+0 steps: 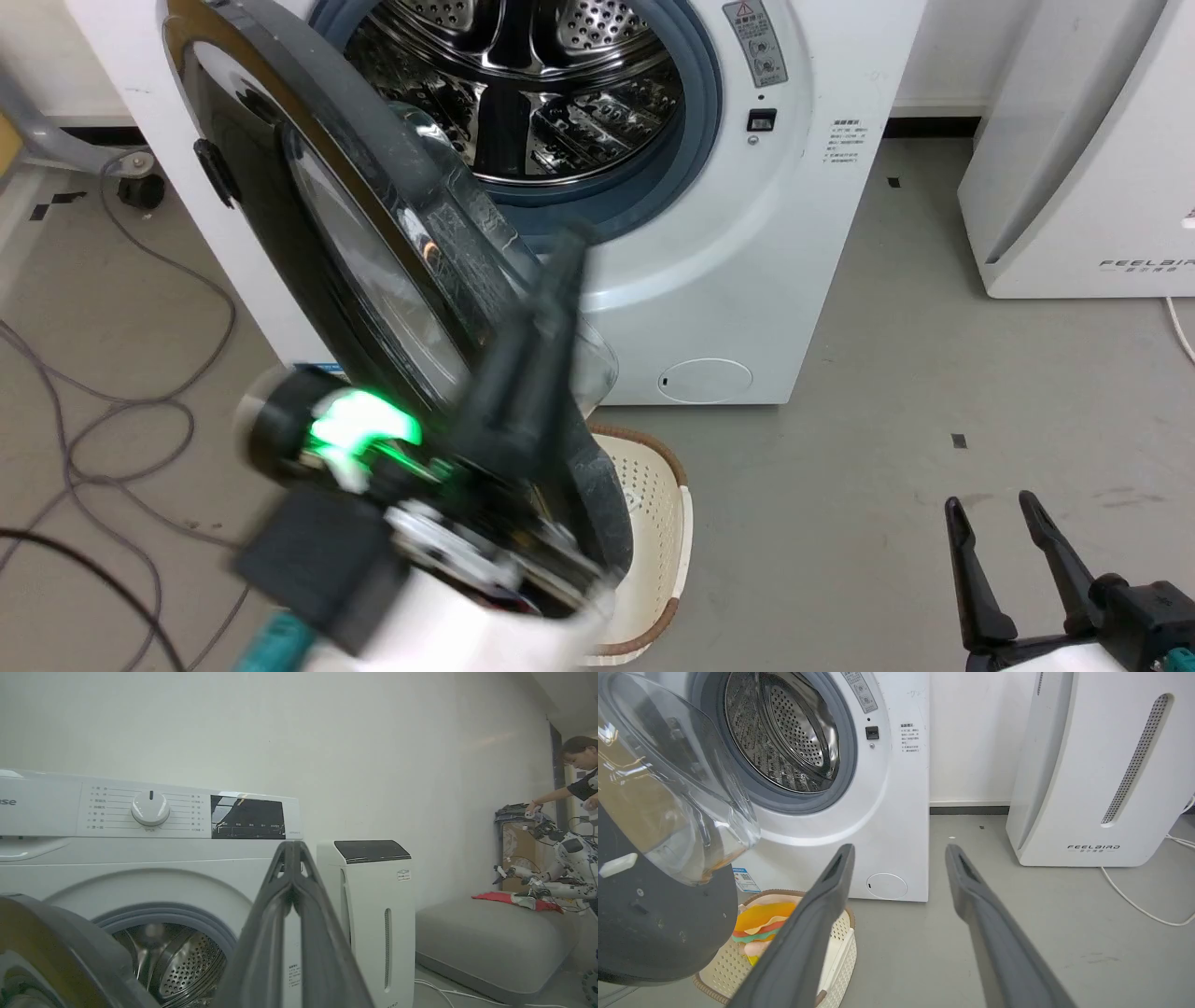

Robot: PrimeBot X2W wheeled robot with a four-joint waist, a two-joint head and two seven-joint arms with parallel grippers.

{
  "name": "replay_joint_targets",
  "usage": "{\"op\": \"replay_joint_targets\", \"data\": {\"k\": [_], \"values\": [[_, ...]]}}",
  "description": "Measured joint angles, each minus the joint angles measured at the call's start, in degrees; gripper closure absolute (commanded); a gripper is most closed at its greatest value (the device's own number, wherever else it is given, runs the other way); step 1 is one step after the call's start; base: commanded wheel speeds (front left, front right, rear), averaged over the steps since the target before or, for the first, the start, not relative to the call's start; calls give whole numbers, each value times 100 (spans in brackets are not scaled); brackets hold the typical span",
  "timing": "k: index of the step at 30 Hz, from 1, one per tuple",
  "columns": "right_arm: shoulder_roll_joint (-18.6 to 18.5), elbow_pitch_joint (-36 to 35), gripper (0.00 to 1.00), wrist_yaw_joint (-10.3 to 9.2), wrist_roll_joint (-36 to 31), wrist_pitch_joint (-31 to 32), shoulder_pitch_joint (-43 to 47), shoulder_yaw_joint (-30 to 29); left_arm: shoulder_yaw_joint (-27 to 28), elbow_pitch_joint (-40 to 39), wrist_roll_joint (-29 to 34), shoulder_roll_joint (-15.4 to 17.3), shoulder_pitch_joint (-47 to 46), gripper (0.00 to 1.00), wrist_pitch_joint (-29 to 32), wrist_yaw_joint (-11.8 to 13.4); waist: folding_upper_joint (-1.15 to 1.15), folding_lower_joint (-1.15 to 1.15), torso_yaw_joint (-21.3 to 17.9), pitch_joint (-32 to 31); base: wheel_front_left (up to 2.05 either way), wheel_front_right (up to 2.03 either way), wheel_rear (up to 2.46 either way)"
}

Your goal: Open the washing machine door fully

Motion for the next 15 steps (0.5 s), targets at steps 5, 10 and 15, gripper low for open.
{"op": "replay_joint_targets", "data": {"k": [5,10,15], "values": [[0,24,0,0,9,2,2,-24,-664,74,-174,22,419,100,398,-149,0,0,35,-33,0,0,0],[0,44,0,0,9,8,7,-19,-1054,331,-325,234,964,100,828,-221,0,0,58,-63,0,0,0],[0,49,0,0,9,10,13,-14,-1334,865,-379,386,1280,100,982,-276,0,0,94,-32,0,0,0]]}}
